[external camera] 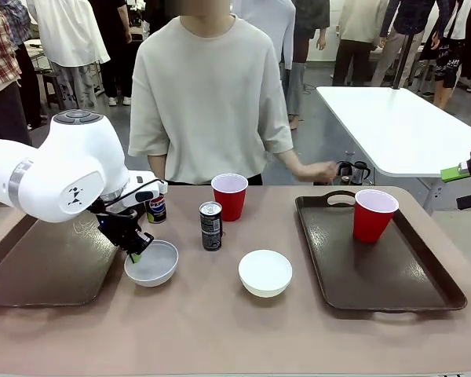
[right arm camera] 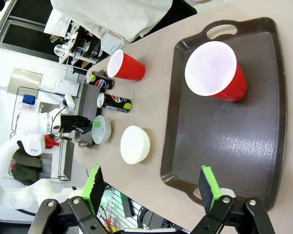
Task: Prepare tableware on both trays.
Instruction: Pick up a Picnic Bowl from the table and place it on a Handle tray.
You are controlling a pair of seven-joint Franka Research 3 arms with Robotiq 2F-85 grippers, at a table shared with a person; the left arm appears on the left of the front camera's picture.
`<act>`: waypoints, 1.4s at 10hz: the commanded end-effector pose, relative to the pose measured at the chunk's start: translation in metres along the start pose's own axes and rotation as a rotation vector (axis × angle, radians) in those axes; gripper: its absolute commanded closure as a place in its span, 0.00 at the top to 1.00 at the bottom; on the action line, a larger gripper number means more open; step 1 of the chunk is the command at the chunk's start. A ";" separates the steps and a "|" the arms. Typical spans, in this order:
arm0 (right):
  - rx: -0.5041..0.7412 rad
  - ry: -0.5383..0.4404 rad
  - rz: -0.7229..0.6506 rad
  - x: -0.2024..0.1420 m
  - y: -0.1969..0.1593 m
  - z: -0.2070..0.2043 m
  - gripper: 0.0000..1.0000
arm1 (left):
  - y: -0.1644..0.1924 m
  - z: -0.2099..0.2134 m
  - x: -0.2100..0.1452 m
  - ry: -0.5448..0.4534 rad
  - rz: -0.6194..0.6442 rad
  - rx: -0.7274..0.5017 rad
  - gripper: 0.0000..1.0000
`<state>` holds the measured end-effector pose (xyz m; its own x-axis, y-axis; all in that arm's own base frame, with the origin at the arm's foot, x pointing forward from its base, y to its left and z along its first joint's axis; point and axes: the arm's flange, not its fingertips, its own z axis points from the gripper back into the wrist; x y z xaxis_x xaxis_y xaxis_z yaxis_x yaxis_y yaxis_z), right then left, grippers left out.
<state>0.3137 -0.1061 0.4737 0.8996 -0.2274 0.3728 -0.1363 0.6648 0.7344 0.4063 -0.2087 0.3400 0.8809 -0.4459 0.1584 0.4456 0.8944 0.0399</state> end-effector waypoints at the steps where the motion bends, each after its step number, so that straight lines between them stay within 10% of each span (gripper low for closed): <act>1: 0.020 -0.006 0.014 0.003 -0.003 -0.002 1.00 | -0.003 -0.008 0.000 0.009 0.038 0.037 0.00; 14: 0.020 -0.006 0.014 0.003 -0.003 -0.002 1.00 | 0.018 0.116 -0.007 -0.124 0.192 -0.079 0.00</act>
<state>0.3142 -0.1061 0.4729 0.9006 -0.2269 0.3708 -0.1344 0.6659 0.7338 0.3836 -0.1819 0.4664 0.9272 -0.2509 0.2781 0.2812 0.9568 -0.0744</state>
